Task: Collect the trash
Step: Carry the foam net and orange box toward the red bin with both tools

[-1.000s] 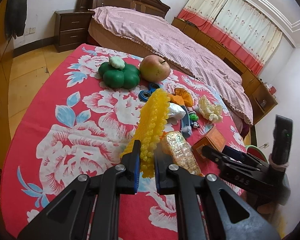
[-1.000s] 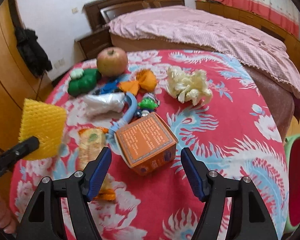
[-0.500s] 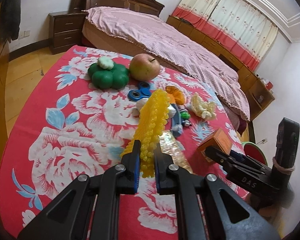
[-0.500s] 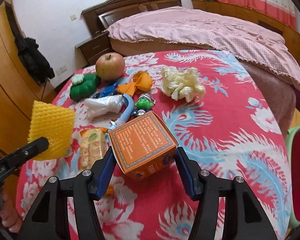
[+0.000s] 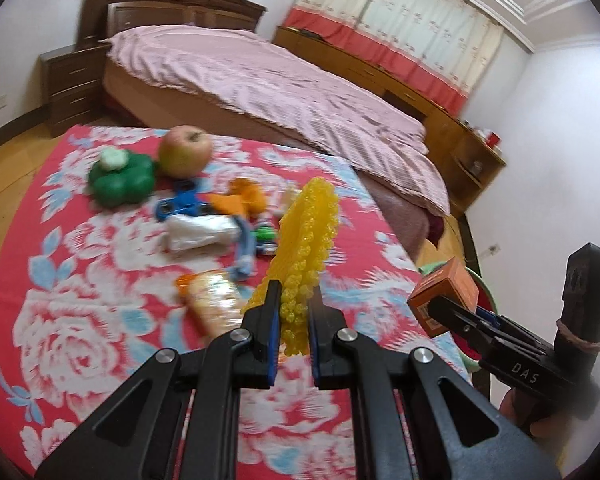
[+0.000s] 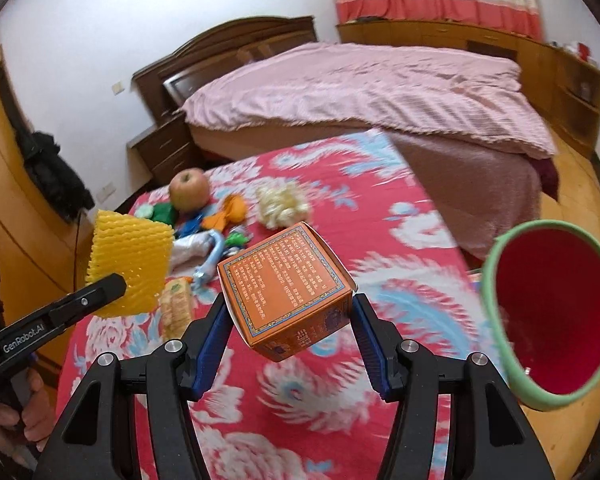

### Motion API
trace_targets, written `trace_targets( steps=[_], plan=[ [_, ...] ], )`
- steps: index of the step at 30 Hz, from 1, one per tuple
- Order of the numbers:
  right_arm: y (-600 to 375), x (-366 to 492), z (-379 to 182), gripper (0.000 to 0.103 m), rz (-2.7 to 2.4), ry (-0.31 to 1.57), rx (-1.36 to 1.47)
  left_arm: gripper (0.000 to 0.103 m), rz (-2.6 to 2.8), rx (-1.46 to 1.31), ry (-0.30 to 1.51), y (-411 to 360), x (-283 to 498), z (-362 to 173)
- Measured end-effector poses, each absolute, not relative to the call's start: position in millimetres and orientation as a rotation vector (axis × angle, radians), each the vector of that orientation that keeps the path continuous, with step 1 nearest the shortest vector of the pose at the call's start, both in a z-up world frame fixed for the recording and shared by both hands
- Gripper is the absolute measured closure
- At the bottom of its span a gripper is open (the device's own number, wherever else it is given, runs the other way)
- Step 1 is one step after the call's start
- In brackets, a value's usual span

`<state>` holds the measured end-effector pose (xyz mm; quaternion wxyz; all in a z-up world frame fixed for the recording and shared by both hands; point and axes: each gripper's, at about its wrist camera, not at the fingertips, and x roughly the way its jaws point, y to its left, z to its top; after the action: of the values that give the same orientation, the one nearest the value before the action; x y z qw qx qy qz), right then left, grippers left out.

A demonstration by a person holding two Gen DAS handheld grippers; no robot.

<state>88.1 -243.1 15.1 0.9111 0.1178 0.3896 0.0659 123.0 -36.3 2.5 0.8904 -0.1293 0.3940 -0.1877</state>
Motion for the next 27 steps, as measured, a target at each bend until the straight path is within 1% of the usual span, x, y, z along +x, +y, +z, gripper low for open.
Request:
trace_targets(
  steps=[12, 27],
  plan=[
    [-331, 57, 15, 0.042, -0.053, 0.761, 0.344, 0.092, -0.552, -0.163, 0.865, -129, 128, 4],
    [-419, 35, -21, 0.041, -0.279, 0.782, 0.434, 0.092, -0.717, -0.009, 0.942, -247, 138, -15]
  ],
)
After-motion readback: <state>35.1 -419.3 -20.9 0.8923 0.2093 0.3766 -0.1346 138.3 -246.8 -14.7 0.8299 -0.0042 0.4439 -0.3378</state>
